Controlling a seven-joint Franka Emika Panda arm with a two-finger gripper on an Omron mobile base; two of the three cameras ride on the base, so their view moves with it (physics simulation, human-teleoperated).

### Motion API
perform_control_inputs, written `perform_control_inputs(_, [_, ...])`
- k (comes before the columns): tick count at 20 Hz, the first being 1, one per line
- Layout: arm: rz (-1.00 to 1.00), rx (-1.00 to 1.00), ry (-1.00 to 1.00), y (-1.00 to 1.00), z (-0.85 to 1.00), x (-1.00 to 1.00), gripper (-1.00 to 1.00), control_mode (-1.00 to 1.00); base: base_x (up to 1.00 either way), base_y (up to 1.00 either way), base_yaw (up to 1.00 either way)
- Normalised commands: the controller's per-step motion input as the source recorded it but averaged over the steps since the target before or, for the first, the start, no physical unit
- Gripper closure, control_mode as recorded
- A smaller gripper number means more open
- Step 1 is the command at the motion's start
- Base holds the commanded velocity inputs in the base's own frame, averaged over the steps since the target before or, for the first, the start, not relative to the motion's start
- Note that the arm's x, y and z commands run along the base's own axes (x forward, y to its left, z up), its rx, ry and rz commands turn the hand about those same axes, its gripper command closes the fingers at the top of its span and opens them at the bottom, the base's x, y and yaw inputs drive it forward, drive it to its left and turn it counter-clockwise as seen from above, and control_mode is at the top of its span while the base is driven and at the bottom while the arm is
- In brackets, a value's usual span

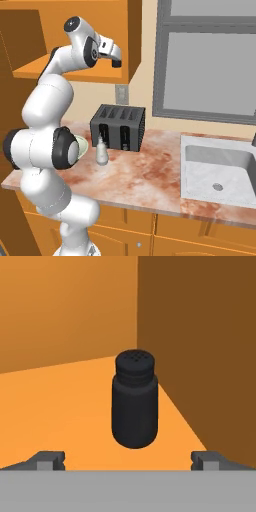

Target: Retrieve the bottle and the shaker from the cabinet and place them next to the mixing bowl on the counter. Then add garlic from the fridge to the mixing bowl.

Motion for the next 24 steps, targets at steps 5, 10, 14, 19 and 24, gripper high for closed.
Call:
perform_control_inputs(5, [-0.01,0.00,0.00,-0.02,-0.04,0.20,-1.00,-1.00,0.00,0.00,0.00])
perform_control_inputs(10, [-0.11,0.00,0.00,0.00,0.00,0.28,-1.00,-1.00,0.00,0.00,0.00])
perform_control_inputs(14, [-0.15,-0.01,0.01,0.00,0.02,0.25,-1.00,-1.00,0.00,0.00,0.00])
perform_control_inputs(19, [-0.16,-0.01,0.03,0.00,0.00,0.03,-1.00,-1.00,0.00,0.00,0.00])
perform_control_inputs(24, [-0.08,0.00,0.03,0.00,-0.02,0.02,-1.00,-1.00,0.00,0.00,0.00])
